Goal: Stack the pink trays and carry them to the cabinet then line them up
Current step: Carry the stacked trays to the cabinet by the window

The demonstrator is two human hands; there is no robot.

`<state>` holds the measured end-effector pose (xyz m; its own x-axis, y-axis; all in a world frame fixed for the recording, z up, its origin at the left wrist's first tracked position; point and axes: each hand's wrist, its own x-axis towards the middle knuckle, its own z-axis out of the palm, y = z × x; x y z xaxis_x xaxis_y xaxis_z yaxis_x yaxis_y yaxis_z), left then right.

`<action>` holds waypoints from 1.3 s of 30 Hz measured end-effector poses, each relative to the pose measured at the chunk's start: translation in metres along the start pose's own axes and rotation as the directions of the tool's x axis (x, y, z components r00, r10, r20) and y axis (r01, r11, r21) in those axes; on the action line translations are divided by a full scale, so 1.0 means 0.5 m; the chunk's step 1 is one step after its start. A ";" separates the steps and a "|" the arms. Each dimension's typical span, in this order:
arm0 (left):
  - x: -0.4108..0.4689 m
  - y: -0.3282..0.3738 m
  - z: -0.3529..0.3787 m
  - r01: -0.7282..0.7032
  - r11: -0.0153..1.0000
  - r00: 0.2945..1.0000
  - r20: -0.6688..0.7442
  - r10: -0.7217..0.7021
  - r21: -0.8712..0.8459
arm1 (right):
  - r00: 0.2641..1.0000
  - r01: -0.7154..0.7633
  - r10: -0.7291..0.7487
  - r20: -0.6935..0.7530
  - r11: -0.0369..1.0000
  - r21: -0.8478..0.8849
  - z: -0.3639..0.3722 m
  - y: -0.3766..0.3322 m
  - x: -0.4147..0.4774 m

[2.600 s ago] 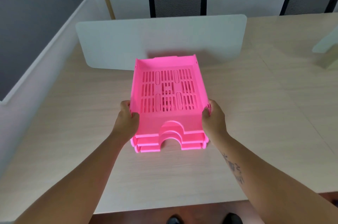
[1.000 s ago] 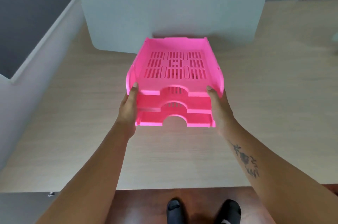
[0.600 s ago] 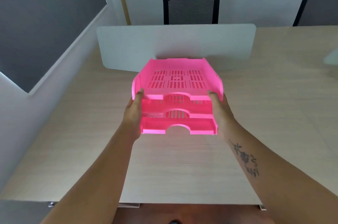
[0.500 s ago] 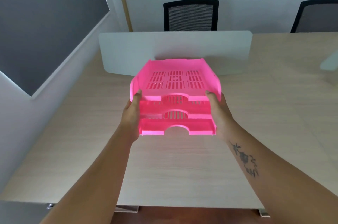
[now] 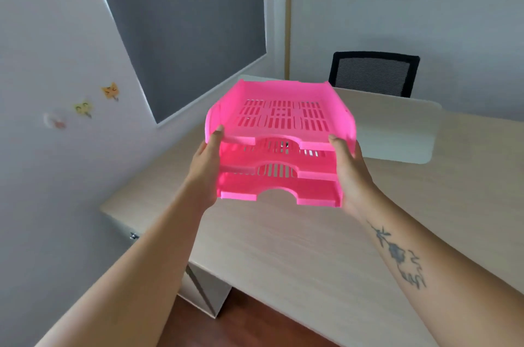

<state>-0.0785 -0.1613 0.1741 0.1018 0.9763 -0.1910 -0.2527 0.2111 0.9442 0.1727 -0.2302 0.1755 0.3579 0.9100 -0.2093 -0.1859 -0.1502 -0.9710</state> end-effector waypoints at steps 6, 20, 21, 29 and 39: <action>-0.199 0.042 -0.121 -0.085 0.995 0.965 -0.243 0.097 0.060 | 0.964 -0.011 0.002 0.265 0.999 0.033 0.096 0.016 -0.092; -0.770 0.047 -0.463 -0.313 0.947 0.654 -0.708 0.269 0.071 | 0.556 0.041 0.002 0.831 0.999 -0.029 0.471 0.117 -0.475; -0.807 0.046 -0.482 -0.334 0.941 0.617 -0.741 0.266 0.060 | 0.516 0.050 -0.009 0.856 0.999 -0.020 0.493 0.124 -0.506; -1.090 0.035 -0.617 -0.363 0.929 0.480 -0.839 0.256 0.076 | 0.307 0.054 0.007 0.952 0.998 -0.025 0.646 0.192 -0.768; -1.426 0.024 -0.844 -0.322 0.944 0.265 -0.950 0.168 0.077 | 0.212 0.002 0.115 0.971 0.993 -0.118 0.833 0.329 -1.152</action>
<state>-0.5601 -0.8347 0.2084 -0.9291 0.3395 -0.1469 -0.1973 -0.1188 0.9731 -0.4451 -0.6182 0.1846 -0.8337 0.5505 -0.0442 -0.0755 -0.1929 -0.9783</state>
